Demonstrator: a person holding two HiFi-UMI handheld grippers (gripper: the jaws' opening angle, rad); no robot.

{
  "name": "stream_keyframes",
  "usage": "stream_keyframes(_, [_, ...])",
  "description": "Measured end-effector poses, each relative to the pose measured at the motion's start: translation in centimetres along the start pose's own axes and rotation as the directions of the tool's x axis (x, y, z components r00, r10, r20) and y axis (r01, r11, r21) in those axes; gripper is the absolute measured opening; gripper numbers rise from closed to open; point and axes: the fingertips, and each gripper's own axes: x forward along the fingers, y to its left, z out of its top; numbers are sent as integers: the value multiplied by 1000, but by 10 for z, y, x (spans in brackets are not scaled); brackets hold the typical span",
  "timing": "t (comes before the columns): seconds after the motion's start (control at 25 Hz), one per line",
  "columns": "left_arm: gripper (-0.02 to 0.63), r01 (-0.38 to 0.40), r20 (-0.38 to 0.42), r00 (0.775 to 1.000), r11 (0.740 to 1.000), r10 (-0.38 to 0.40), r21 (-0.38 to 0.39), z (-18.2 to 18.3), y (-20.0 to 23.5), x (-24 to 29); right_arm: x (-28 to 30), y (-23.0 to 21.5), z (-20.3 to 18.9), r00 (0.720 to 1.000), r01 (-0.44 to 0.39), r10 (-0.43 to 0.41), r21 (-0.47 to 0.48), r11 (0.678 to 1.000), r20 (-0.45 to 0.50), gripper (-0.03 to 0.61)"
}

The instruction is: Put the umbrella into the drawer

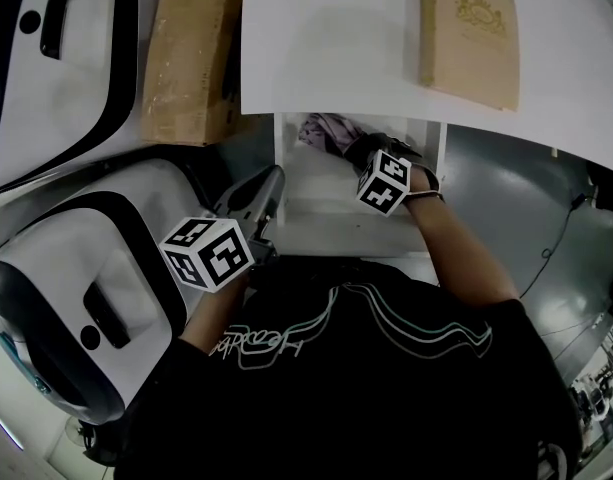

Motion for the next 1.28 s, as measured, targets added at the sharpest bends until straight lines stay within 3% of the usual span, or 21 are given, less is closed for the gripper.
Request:
stream_keyframes(0.16, [20, 18, -12, 1000, 1000, -18, 8, -3, 0, 5, 3, 0, 2, 999, -24, 23, 26, 999, 24, 224])
stream_keyframes(0.52, [20, 69, -56, 996, 997, -66, 39, -15, -20, 11, -29, -5, 11, 994, 0, -11, 104, 995, 110, 253])
stream_keyframes(0.8, [20, 135, -41, 990, 984, -131, 113, -24, -66, -15, -111, 6, 23, 956, 9, -71, 214, 977, 284, 253])
stream_keyframes(0.88, [20, 148, -29, 989, 981, -146, 129, -28, -81, -28, -146, 14, 27, 925, -14, -96, 284, 959, 368, 253])
stream_keyframes(0.96, [20, 166, -14, 986, 974, -166, 152, -31, -98, -41, -187, 21, 33, 876, -44, -132, 350, 936, 465, 252])
stream_keyframes(1.2, [20, 227, 55, 967, 936, -250, 271, -32, -164, -84, -308, 54, 39, 676, -166, -223, 440, 882, 702, 250])
stream_keyframes(1.28, [20, 244, 76, 958, 923, -278, 298, -36, -188, -104, -344, 74, 37, 610, -222, -225, 437, 871, 760, 209])
